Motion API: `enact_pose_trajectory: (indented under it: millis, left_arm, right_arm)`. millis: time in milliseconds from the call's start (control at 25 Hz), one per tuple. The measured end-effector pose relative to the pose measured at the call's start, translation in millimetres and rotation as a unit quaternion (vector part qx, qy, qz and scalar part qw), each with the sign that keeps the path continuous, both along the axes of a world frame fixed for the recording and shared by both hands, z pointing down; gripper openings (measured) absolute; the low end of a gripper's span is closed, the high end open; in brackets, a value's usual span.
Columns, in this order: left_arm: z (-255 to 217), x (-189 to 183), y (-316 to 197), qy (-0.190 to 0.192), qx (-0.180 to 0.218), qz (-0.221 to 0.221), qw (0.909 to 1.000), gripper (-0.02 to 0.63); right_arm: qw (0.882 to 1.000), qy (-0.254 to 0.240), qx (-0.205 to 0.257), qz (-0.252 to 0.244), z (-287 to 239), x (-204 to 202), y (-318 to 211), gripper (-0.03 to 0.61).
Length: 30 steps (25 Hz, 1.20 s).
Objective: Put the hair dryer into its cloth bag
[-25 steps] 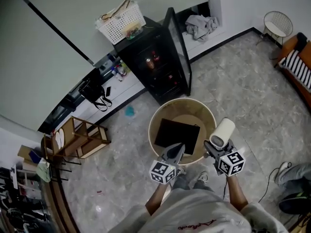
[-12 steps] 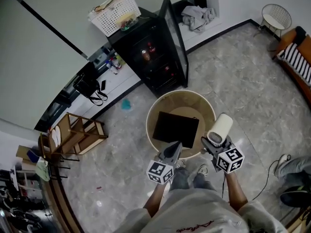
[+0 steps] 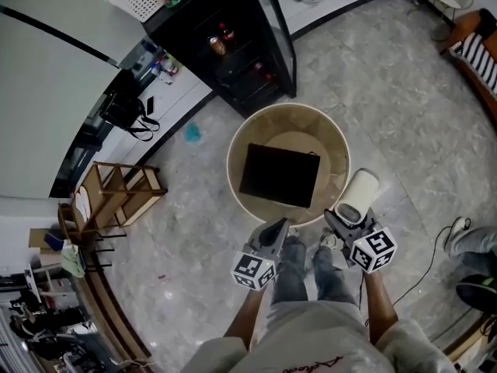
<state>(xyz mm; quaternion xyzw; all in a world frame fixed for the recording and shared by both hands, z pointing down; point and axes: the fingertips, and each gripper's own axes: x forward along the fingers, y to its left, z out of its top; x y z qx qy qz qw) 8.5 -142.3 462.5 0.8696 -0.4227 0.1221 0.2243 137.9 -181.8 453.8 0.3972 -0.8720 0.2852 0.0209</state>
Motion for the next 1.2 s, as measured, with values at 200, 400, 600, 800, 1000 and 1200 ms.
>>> enact_pose_trajectory:
  millis: [200,400,600,800,1000,1200]
  left_arm:
    - [38,-2,-1,-0.001,-0.022,0.007,0.9997,0.031]
    - [85,2,13,-0.003,-0.055,0.025,0.9982,0.031]
    - [131,-4,26,0.002,-0.08,0.025,0.9965,0.031]
    - [169,-10,29,0.005,-0.092,0.029,0.9953,0.031]
    - [202,-12,29,0.002,-0.103,0.029,0.9943,0.031]
    - [226,-16,23,-0.002,-0.113,0.027,0.9932,0.032]
  right_arm:
    - [1.0,-0.005,-0.024,0.004,44,-3,4,0.281]
    - [0.999,-0.005,-0.049,0.009,85,-3,22,0.281]
    - [0.998,-0.004,-0.065,0.013,130,-7,35,0.281]
    - [0.998,-0.006,-0.06,0.01,155,-15,35,0.279]
    - [0.998,-0.015,-0.052,0.012,169,-16,34,0.279]
    - [0.999,-0.013,-0.049,0.02,178,-16,34,0.279]
